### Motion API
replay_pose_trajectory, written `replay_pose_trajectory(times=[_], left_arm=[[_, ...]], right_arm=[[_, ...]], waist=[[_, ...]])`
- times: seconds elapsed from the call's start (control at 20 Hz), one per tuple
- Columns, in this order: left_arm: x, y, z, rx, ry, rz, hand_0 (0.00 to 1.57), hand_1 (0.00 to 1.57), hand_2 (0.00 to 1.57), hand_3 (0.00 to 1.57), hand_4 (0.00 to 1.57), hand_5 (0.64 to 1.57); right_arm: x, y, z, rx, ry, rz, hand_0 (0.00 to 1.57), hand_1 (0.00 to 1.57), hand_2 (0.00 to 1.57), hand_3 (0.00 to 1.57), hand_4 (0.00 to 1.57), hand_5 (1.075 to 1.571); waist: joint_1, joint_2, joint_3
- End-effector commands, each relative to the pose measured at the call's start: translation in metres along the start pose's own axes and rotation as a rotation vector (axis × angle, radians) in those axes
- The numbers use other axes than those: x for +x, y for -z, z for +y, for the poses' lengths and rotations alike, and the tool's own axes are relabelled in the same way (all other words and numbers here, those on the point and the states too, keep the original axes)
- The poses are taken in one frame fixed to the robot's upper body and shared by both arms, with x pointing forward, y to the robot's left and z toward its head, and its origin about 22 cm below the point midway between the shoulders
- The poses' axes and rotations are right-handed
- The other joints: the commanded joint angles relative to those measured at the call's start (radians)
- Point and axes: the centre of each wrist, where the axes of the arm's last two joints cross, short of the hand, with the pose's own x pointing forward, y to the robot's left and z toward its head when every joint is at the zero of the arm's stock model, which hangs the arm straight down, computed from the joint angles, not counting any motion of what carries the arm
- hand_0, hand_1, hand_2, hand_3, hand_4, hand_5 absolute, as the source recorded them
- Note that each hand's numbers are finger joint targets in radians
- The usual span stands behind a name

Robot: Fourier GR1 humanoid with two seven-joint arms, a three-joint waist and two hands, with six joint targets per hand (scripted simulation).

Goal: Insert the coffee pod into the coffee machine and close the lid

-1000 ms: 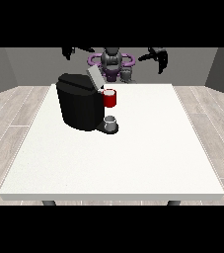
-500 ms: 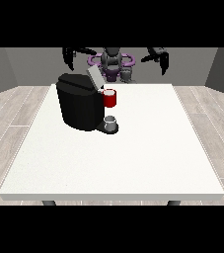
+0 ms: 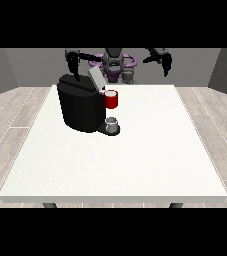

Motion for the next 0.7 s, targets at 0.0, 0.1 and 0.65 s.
replay_pose_trajectory(times=[0.0,0.1,0.65], left_arm=[[0.010,-0.012,-0.008,0.015,-0.010,-0.012,0.00,0.00,0.00,0.00,0.37,1.571],[0.019,-0.015,-0.007,-0.030,0.006,0.002,0.00,0.00,0.00,0.00,0.37,1.571],[0.037,-0.026,0.025,0.090,0.062,-0.081,0.00,0.00,0.00,0.00,0.31,1.571]], right_arm=[[-0.012,0.000,0.014,0.058,-0.019,0.026,0.00,0.00,0.00,0.00,0.00,1.571],[0.002,0.010,0.024,-0.002,-0.011,0.017,0.00,0.00,0.00,0.00,0.00,1.571],[0.035,0.028,0.049,0.122,-0.077,-0.090,0.00,0.00,0.00,0.00,0.13,1.571]], waist=[[-0.012,0.004,0.0000],[0.027,-0.005,0.0000],[-0.035,0.116,-0.0003]])
